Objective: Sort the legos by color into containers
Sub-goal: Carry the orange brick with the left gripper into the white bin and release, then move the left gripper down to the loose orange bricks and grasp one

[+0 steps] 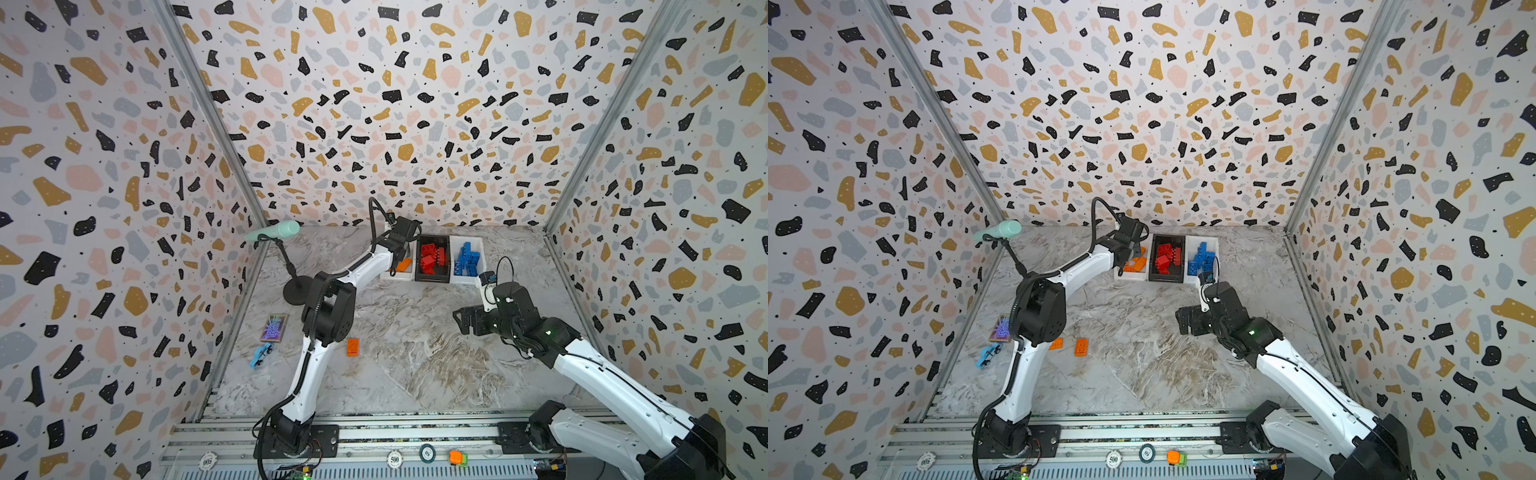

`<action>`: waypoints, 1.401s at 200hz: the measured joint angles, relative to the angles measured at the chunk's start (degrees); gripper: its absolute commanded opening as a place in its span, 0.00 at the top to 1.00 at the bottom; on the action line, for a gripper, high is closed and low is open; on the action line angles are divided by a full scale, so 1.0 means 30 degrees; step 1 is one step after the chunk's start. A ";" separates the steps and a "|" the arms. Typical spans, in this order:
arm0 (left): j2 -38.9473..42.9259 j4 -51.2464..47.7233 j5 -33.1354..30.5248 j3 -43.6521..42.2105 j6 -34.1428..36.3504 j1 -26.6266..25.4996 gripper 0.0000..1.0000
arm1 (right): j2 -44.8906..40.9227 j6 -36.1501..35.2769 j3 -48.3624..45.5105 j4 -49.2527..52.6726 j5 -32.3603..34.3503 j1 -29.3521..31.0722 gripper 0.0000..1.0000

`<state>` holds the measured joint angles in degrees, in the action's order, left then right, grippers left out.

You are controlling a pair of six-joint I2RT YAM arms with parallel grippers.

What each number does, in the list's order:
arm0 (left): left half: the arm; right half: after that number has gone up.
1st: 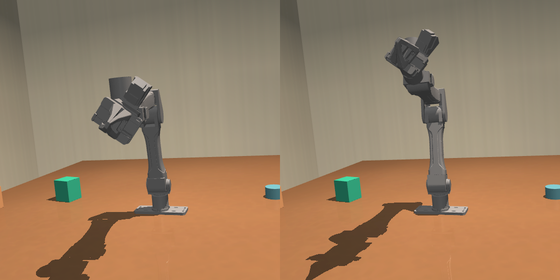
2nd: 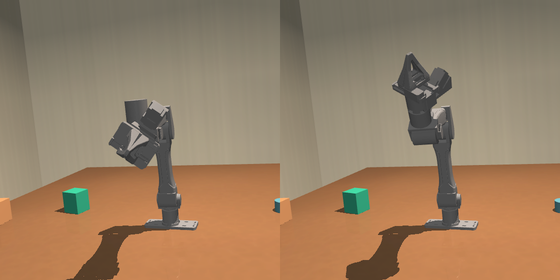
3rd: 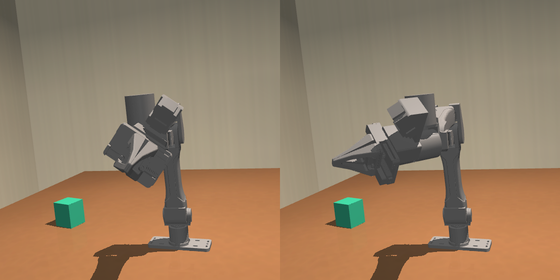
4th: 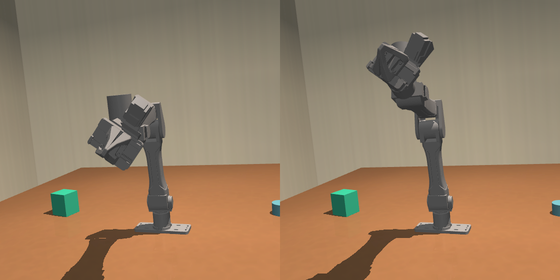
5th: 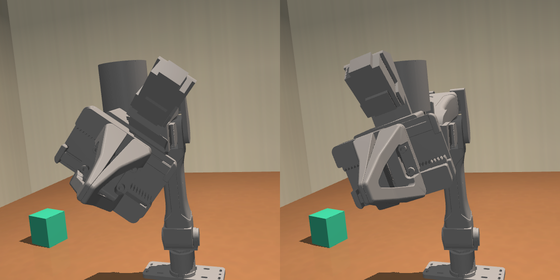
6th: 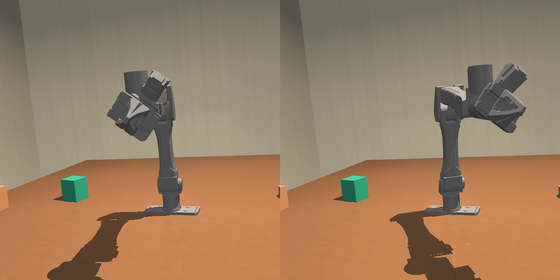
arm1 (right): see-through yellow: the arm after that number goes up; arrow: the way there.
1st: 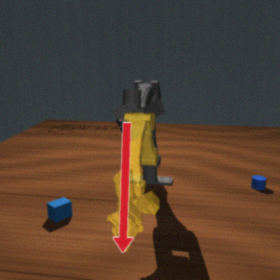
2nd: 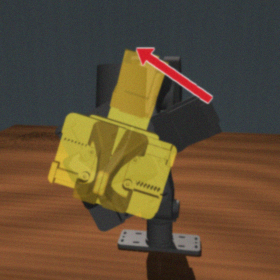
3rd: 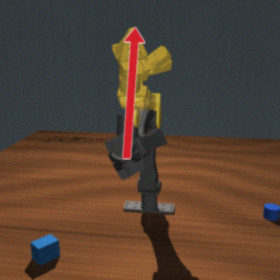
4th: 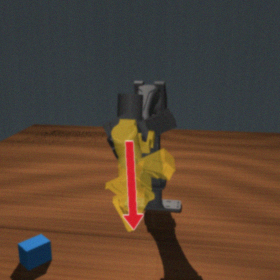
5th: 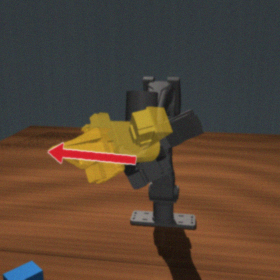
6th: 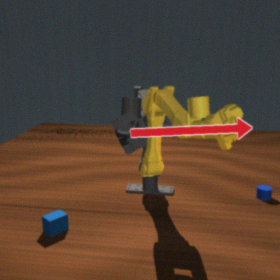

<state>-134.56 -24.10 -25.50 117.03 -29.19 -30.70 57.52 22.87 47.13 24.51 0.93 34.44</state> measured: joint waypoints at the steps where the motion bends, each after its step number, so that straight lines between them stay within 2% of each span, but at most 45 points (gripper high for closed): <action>1: -0.0022 0.0000 0.0007 0.0022 0.0000 0.0000 0.52 | 0.0007 0.0000 0.0007 0.0000 0.0000 0.0000 0.01; 22: 0.0146 0.0051 0.0386 -0.0007 0.0036 0.0000 0.51 | 0.0036 0.0036 0.0131 0.0182 0.0051 0.0000 0.01; 37: 0.1355 0.0335 0.0452 -0.1472 0.0015 -0.0022 0.50 | 0.0058 0.0073 0.0189 0.0240 0.0022 0.0000 0.01; 78: 0.8939 0.1443 0.0313 -0.9690 -0.0357 -0.0226 0.48 | 0.0058 0.0452 0.0211 0.0066 -0.0619 0.0226 0.01; 113: 1.6014 0.2521 0.0022 -1.7325 -0.1362 -0.0889 0.46 | 0.0036 0.0816 0.0204 -0.0182 -0.0517 0.1836 0.01; 151: 2.0502 0.2310 -0.0095 -2.4793 -0.3140 -0.2375 0.42 | 0.0153 0.1239 0.0262 -0.0182 -0.0117 0.3810 0.01; 174: 2.2484 0.1887 -0.0095 -2.7627 -0.4153 -0.2754 0.38 | 0.0415 0.1574 0.0430 -0.0182 0.0204 0.4736 0.01; 203: 2.3737 0.2113 0.0051 -2.9201 -0.4801 -0.2754 0.34 | 0.0852 0.1996 0.0969 -0.0175 0.0925 0.5865 0.01; 249: 2.2498 0.3767 0.1217 -3.0039 -0.4845 -0.2754 0.33 | 0.0969 0.2572 0.1421 -0.0066 0.1836 0.6914 0.01; 280: 2.1551 0.4736 0.1668 -3.0396 -0.4860 -0.2754 0.42 | 0.0969 0.2805 0.1508 0.0335 0.2353 0.7031 0.01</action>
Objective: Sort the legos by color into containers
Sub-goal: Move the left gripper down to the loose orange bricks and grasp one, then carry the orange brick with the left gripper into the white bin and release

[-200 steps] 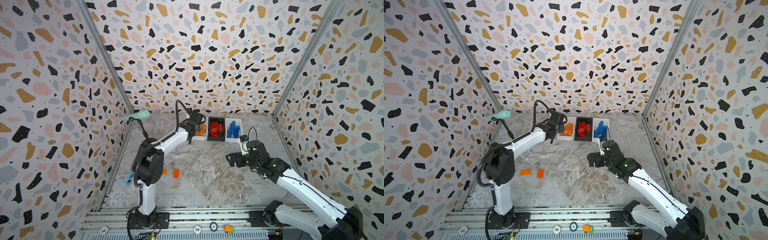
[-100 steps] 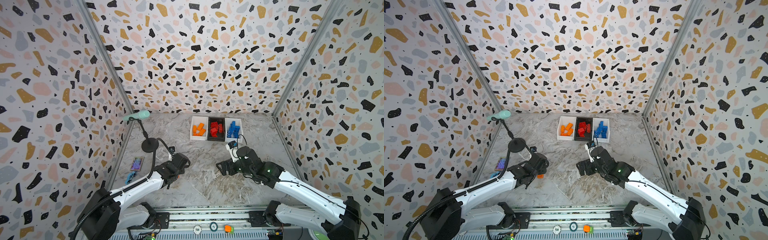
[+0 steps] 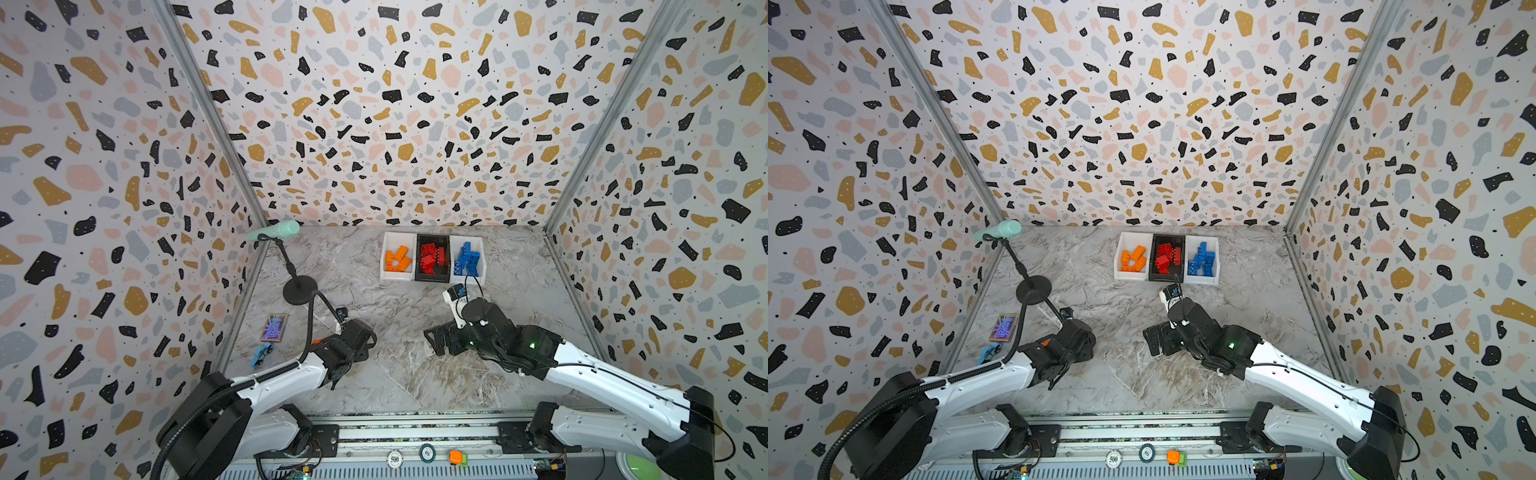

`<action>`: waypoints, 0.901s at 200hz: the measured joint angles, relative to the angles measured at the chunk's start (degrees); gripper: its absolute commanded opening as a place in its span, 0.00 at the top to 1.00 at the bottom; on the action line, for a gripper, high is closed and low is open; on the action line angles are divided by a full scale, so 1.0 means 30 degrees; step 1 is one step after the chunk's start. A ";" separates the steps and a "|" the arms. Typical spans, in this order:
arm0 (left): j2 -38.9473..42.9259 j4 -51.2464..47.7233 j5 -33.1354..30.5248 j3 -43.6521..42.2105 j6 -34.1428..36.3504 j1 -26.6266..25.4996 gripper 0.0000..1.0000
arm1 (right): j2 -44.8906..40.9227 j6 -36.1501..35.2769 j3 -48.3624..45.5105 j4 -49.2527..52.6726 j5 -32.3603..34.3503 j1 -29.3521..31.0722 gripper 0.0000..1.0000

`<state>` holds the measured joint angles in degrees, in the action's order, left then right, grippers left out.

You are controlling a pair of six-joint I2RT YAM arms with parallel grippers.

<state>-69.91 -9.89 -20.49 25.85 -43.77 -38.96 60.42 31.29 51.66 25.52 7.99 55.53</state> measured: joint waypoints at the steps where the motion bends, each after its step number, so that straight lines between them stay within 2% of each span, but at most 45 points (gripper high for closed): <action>1: -0.0036 0.0022 0.0022 0.0000 0.0007 0.0000 0.43 | 0.0000 0.0007 0.0000 0.0015 0.0015 0.0000 0.01; 16: -0.0612 0.0393 0.0109 0.0000 0.0007 0.0000 0.45 | -0.0015 0.0124 0.0000 0.0175 0.0211 0.0000 0.01; 49: -0.1851 0.0852 -0.0095 0.0160 0.0073 0.0000 0.69 | -0.0022 0.0197 0.0000 0.0211 0.0517 0.0000 0.01; 74: -0.2557 0.0685 -0.0189 0.0874 0.0087 0.0000 0.75 | -0.0022 0.0189 0.0000 0.0211 0.0714 0.0000 0.01; 98: -0.3293 -0.0153 -0.0197 0.2200 0.0270 0.0000 0.76 | -0.0022 0.0095 0.0000 0.0211 0.0976 0.0000 0.01; 136: -0.5778 -0.1574 -0.0503 0.7512 0.1355 0.0000 0.76 | -0.0029 -0.0248 -0.0015 0.0087 0.1188 -0.0437 0.01; 180: -1.1227 -0.2528 -0.1049 1.6232 0.3330 0.0022 0.76 | -0.0525 -0.0758 -0.0313 -0.0211 0.0495 -0.2616 0.01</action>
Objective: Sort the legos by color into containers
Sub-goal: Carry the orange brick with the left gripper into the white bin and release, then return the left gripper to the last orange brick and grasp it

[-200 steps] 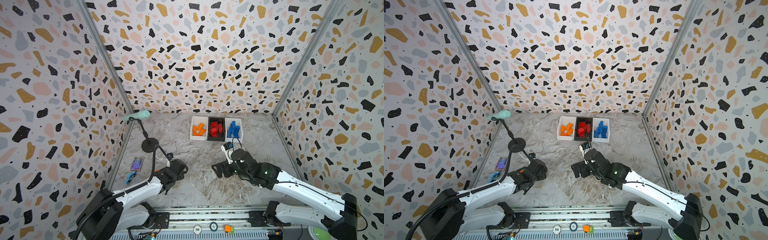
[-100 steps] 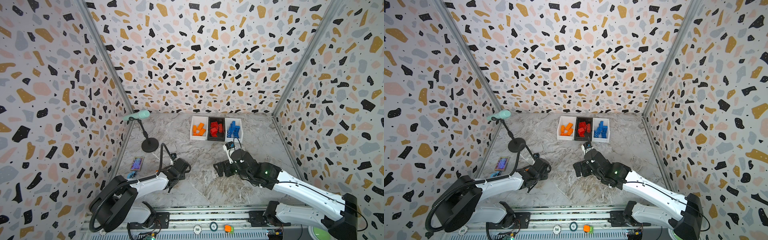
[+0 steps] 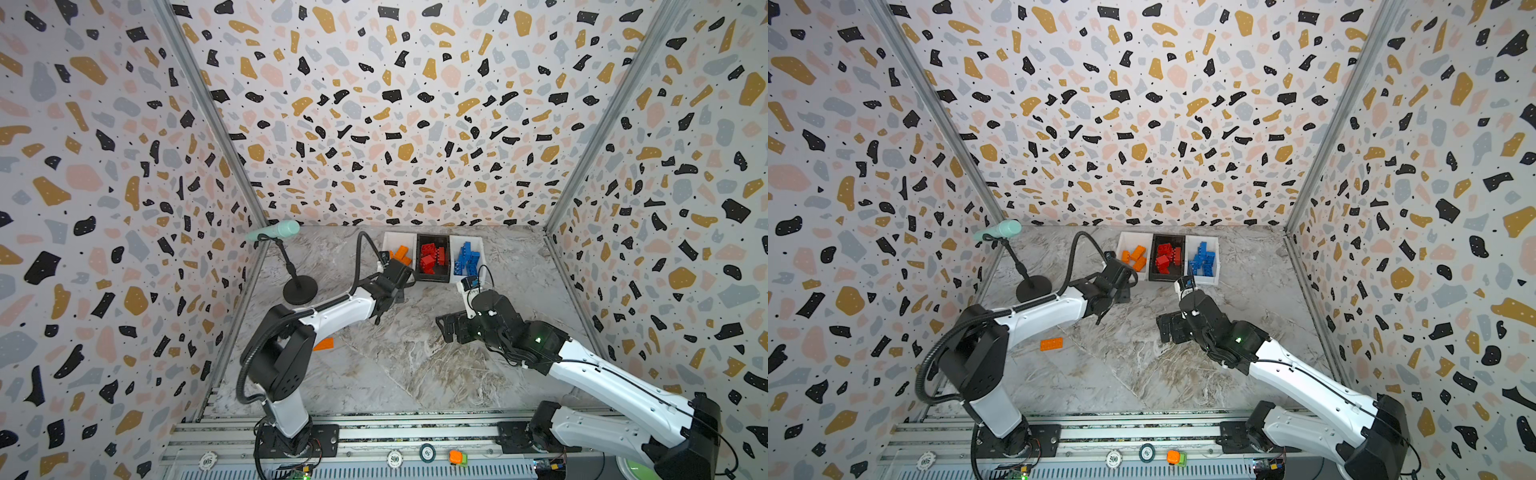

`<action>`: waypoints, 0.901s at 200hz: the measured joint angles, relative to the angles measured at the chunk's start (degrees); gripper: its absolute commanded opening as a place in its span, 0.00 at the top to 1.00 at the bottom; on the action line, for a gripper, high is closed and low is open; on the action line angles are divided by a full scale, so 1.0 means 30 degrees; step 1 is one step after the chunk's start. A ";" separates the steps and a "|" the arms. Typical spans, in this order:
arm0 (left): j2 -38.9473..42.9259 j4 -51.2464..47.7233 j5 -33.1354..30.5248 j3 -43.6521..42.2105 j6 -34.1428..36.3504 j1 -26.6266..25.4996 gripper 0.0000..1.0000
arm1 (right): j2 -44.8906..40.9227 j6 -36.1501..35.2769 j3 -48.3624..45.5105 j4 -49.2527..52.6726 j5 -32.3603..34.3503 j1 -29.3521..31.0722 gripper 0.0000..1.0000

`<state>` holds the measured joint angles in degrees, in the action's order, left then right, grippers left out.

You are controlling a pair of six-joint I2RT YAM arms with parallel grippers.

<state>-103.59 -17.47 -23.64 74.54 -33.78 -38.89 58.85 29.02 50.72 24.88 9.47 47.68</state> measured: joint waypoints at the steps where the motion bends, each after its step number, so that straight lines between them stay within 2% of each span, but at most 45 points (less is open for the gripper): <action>1: -0.0182 -0.0080 0.0000 0.0277 0.0044 0.0007 0.76 | -0.0015 -0.0022 0.0000 -0.0007 -0.0015 -0.0080 0.01; 35: -0.5056 -0.1239 -0.0109 0.6703 0.1268 0.0430 0.76 | -0.0197 -0.0452 0.0000 0.0000 -0.0678 -0.1559 0.01; 62: -0.7992 -0.2288 -0.0022 1.0499 0.1858 0.1166 0.73 | -0.0313 -0.0743 -0.0029 0.0022 -0.1056 -0.2463 0.01; 70: -0.8684 -0.2557 0.0073 1.1460 0.1967 0.1428 0.66 | -0.0342 -0.0816 -0.0036 0.0051 -0.1217 -0.2725 0.01; 91: -0.9959 -0.3104 0.0364 1.3413 0.2310 0.1974 0.24 | -0.0379 -0.1056 -0.0044 0.0109 -0.1515 -0.3439 0.01; 107: -1.0360 -0.3242 0.0867 1.4324 0.2572 0.2361 0.14 | -0.0379 -0.1217 -0.0102 0.0131 -0.1749 -0.3891 0.01; 117: -1.0251 -0.3228 0.1166 1.4353 0.2637 0.2506 0.11 | -0.0379 -0.1282 -0.0189 0.0117 -0.1865 -0.4065 0.01; 133: -0.9238 -0.2703 0.1829 1.3143 0.2630 0.2572 0.10 | -0.0393 -0.1348 -0.0452 0.0022 -0.2171 -0.4226 0.01; 158: -0.5894 -0.1821 0.2288 0.9136 0.2208 0.2397 0.12 | -0.0393 -0.1421 -0.0969 -0.0175 -0.2776 -0.4269 0.01; 180: -0.1596 -0.0678 0.1960 0.4422 0.0940 0.2259 0.12 | -0.0386 -0.1464 -0.1348 -0.0539 -0.3337 -0.4269 0.01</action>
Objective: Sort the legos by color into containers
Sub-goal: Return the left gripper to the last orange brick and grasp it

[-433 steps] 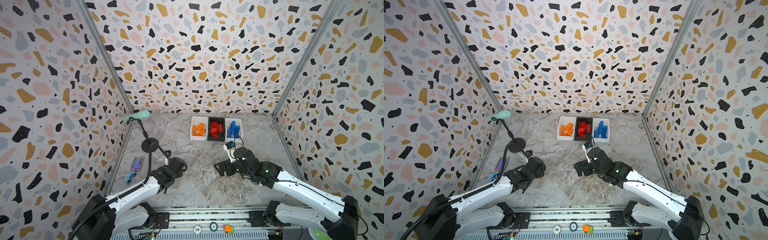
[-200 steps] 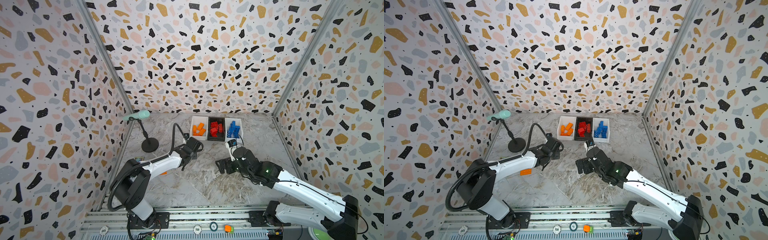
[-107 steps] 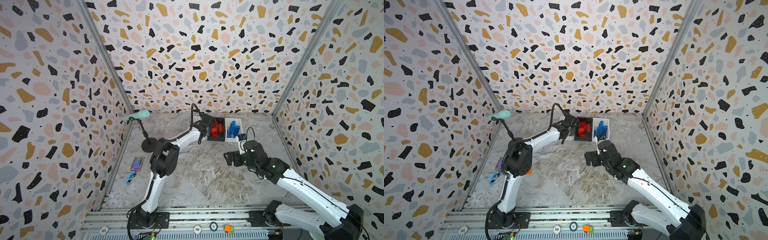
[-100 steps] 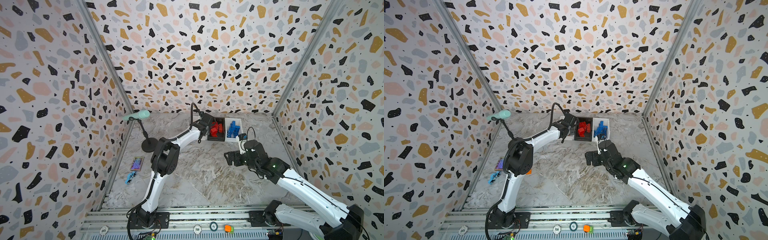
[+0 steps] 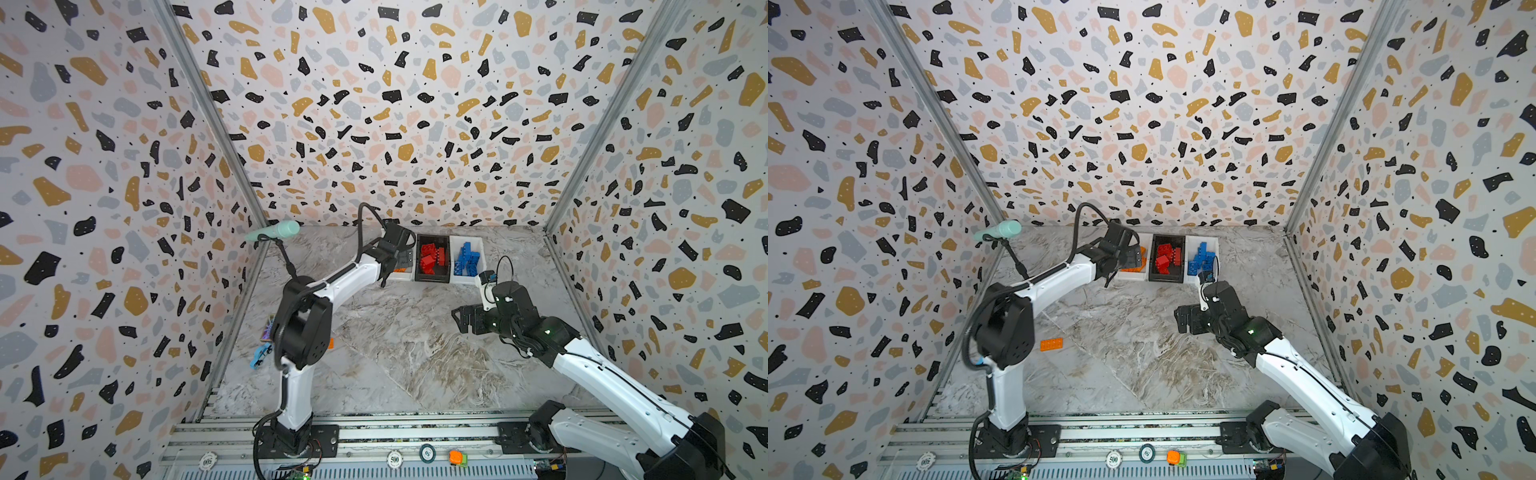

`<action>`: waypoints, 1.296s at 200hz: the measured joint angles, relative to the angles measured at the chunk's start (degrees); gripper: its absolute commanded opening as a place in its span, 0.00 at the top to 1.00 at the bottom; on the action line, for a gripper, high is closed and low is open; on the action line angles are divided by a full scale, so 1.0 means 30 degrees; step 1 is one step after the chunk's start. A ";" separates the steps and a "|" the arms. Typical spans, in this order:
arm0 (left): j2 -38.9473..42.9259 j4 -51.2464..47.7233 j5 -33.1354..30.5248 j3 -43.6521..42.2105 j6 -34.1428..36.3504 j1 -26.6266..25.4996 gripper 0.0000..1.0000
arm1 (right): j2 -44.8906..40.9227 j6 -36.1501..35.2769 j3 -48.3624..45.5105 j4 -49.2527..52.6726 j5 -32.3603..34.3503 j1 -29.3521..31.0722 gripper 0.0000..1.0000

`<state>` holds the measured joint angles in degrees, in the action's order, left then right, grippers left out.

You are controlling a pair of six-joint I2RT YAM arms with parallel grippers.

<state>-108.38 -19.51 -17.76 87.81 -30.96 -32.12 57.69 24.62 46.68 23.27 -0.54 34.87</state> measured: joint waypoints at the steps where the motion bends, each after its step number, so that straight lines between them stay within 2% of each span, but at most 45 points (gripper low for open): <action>1: 0.0306 0.0015 -0.0073 -0.0335 -0.0197 -0.0022 0.12 | -0.0007 -0.0007 -0.0007 -0.0015 -0.0007 0.0000 0.01; 23: 0.5501 0.1479 -0.1698 -0.6455 -0.2732 -0.0386 0.15 | -0.0007 -0.0073 -0.0270 -0.0525 -0.0641 0.0000 0.01; 59: 1.2342 0.0984 -0.3796 -1.4834 -0.8306 -0.0947 0.16 | 0.0000 -0.0255 -0.0474 -0.1268 -0.1639 0.0036 0.01; 83: 1.5052 -0.0153 -0.4393 -1.8353 -1.1475 -0.1071 0.16 | 0.0000 -0.0401 -0.0641 -0.1603 -0.2106 0.0117 0.01; 104: 1.6407 -0.1319 -0.4962 -1.9489 -1.3682 -0.1086 0.17 | 0.0000 -0.0474 -0.0903 -0.1858 -0.2397 0.0189 0.01; 148: 1.5890 -0.1989 -0.5523 -1.9475 -1.6225 -0.0393 0.19 | -0.0554 -0.0525 -0.1559 -0.1967 -0.2463 0.0240 0.01; 191: 1.3544 -0.1209 -0.3825 -1.9438 -1.7595 0.1676 0.22 | -0.1158 -0.0597 -0.1690 -0.1974 -0.2069 0.0233 0.01; 259: 1.1395 0.0102 -0.1668 -1.8841 -1.8469 0.3038 0.19 | -0.1515 -0.0750 -0.2710 -0.1982 -0.1676 -0.0364 0.01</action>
<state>-74.19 -19.20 -22.76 31.29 -86.37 -23.00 53.15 22.37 38.54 17.32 -5.56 33.78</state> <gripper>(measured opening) 0.804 0.990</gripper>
